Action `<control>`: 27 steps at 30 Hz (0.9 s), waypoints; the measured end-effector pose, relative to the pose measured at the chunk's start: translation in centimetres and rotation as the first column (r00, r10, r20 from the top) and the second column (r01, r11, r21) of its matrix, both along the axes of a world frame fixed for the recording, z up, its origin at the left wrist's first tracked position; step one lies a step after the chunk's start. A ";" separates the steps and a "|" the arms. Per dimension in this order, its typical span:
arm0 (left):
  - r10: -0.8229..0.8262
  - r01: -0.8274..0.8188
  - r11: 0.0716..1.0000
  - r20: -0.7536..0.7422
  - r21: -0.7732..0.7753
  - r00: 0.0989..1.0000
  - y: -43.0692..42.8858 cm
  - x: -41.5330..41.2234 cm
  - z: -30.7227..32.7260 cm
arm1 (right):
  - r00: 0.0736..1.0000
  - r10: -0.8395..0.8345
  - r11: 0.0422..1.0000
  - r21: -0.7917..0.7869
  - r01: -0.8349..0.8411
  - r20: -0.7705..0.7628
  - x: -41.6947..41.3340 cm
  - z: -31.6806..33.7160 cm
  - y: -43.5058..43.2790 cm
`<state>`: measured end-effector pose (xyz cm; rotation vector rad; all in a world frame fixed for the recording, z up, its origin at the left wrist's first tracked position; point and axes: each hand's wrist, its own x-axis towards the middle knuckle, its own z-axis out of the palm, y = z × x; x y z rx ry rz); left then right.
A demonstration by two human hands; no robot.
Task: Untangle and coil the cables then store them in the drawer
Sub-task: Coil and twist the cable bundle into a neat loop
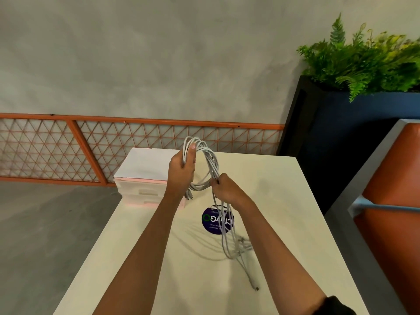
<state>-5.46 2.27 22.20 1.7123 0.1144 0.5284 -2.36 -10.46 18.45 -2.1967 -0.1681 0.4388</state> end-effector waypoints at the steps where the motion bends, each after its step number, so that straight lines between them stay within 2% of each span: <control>1: 0.012 -0.012 1.000 0.001 -0.003 1.000 0.1 0.0 0.0 | 1.000 -0.005 1.000 -0.013 0.005 0.014 0.0 0.2 0.2; 8: 0.011 -0.012 0.996 -0.004 -0.089 1.000 -0.1 0.0 -0.1 | 0.992 0.017 0.986 -0.168 0.003 0.121 -0.4 0.9 -0.1; 10: 0.024 -0.025 0.996 -0.009 -0.088 1.000 0.0 0.1 -0.7 | 0.993 -0.056 0.991 -0.113 0.067 0.105 -0.4 0.9 -0.3; 13: 0.067 -0.066 0.998 0.025 -0.006 0.997 0.2 0.2 -1.3 | 0.977 -0.195 0.979 -0.041 0.199 0.082 -0.6 0.6 -0.2; 16: 0.140 -0.144 0.986 0.048 0.087 0.989 0.3 0.4 -1.9 | 0.937 -0.297 0.945 -0.082 0.316 0.186 -1.0 1.0 -0.5; 18: 0.163 -0.169 0.979 0.055 0.115 0.985 0.3 0.3 -2.3 | 0.932 -0.259 0.947 -0.120 0.296 0.254 -1.3 1.3 -0.7; 20: 0.152 -0.156 0.981 0.039 0.115 0.988 0.1 0.2 -2.6 | 0.956 -0.138 0.981 -0.098 0.168 0.260 -1.1 1.3 -0.8; 22: 0.062 -0.062 0.998 -0.008 0.034 0.998 0.2 0.2 -2.5 | 0.975 -0.078 0.996 -0.019 0.084 0.209 -0.8 1.2 -0.8; 25: -0.142 0.105 0.970 -0.160 -0.219 0.977 -0.2 0.1 -1.8 | 0.979 -0.118 0.993 0.042 0.112 0.166 -0.5 1.3 -0.3; 27: -0.168 0.121 0.967 -0.203 -0.226 0.965 -0.2 0.2 -1.7 | 0.955 -0.157 0.985 -0.034 0.171 0.251 -0.6 1.3 -0.2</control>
